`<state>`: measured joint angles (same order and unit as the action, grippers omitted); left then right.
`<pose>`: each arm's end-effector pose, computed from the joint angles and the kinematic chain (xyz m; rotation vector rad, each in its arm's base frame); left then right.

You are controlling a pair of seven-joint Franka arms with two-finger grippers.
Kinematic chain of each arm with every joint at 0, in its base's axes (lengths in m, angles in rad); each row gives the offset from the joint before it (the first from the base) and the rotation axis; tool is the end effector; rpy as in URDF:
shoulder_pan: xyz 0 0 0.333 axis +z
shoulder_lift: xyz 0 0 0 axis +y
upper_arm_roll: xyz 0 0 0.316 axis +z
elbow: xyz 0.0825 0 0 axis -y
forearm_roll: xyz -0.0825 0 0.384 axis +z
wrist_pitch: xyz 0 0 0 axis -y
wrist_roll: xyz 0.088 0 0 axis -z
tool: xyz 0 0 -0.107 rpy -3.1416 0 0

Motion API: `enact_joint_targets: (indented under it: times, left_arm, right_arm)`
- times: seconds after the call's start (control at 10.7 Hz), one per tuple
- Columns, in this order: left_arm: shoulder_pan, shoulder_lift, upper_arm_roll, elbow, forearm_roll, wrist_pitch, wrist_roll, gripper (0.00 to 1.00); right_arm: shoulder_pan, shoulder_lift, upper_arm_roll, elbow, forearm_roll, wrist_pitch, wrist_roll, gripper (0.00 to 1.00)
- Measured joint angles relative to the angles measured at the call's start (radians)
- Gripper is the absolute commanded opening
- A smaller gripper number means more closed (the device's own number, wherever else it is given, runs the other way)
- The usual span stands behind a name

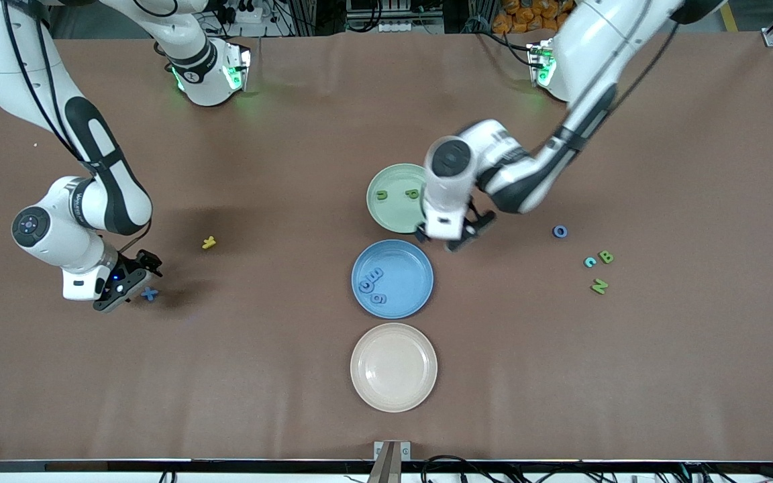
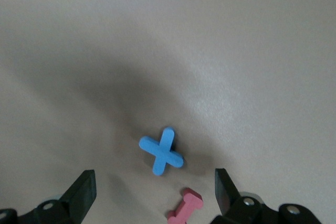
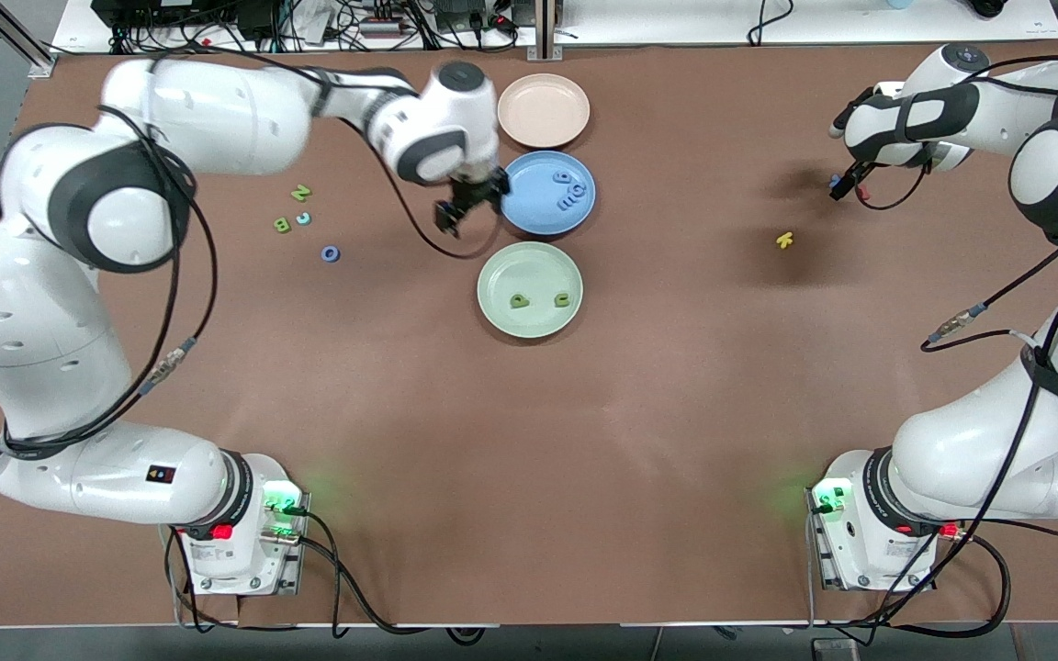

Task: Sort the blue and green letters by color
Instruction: 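Grasp the blue x with the right gripper while the left gripper withdraws, then carry the x to the blue plate while the left gripper grasps green N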

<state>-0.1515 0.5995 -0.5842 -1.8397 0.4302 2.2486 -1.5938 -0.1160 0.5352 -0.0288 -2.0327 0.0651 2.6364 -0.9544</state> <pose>0.4943 -0.3995 0.2398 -2.9265 -0.9742 0.0319 0.5984 -0.0887 0.1844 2.8983 1.1547 0.1073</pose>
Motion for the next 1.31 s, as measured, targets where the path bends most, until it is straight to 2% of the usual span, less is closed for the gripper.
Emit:
enact_joint_targets:
  times: [0.19, 0.56, 0.66, 0.75, 1.03, 1.13, 1.31]
  left_arm:
    - [0.103, 0.001, 0.001, 0.001, 0.018, -0.002, 0.107, 1.00]
    - [0.206, 0.013, 0.003, -0.004, 0.077, -0.012, 0.209, 1.00]
    - [0.248, 0.017, 0.004, -0.004, 0.091, -0.012, 0.261, 1.00]
    - [0.289, 0.021, 0.004, -0.004, 0.093, -0.012, 0.313, 1.00]
    - [0.368, 0.026, 0.003, -0.006, 0.093, -0.009, 0.385, 1.00]
    - [0.397, 0.027, 0.003, -0.009, 0.093, -0.001, 0.400, 1.00]
    - [0.469, 0.027, 0.003, -0.039, 0.107, 0.055, 0.461, 1.00]
  right_arm:
    - [-0.007, 0.014, 0.001, -0.002, 0.007, 0.022, -0.010, 1.00]
    - [-0.006, 0.041, 0.009, -0.002, 0.036, 0.053, -0.013, 1.00]
    - [-0.004, 0.043, 0.010, 0.000, 0.042, 0.056, -0.013, 0.87]
    - [-0.001, 0.044, 0.012, 0.002, 0.047, 0.056, -0.013, 0.64]
    - [0.001, 0.042, 0.014, 0.010, 0.050, 0.056, -0.014, 0.33]
    - [0.000, 0.042, 0.013, 0.013, 0.050, 0.058, -0.015, 0.27]
    - [0.000, 0.040, 0.012, 0.016, 0.051, 0.059, -0.016, 0.22]
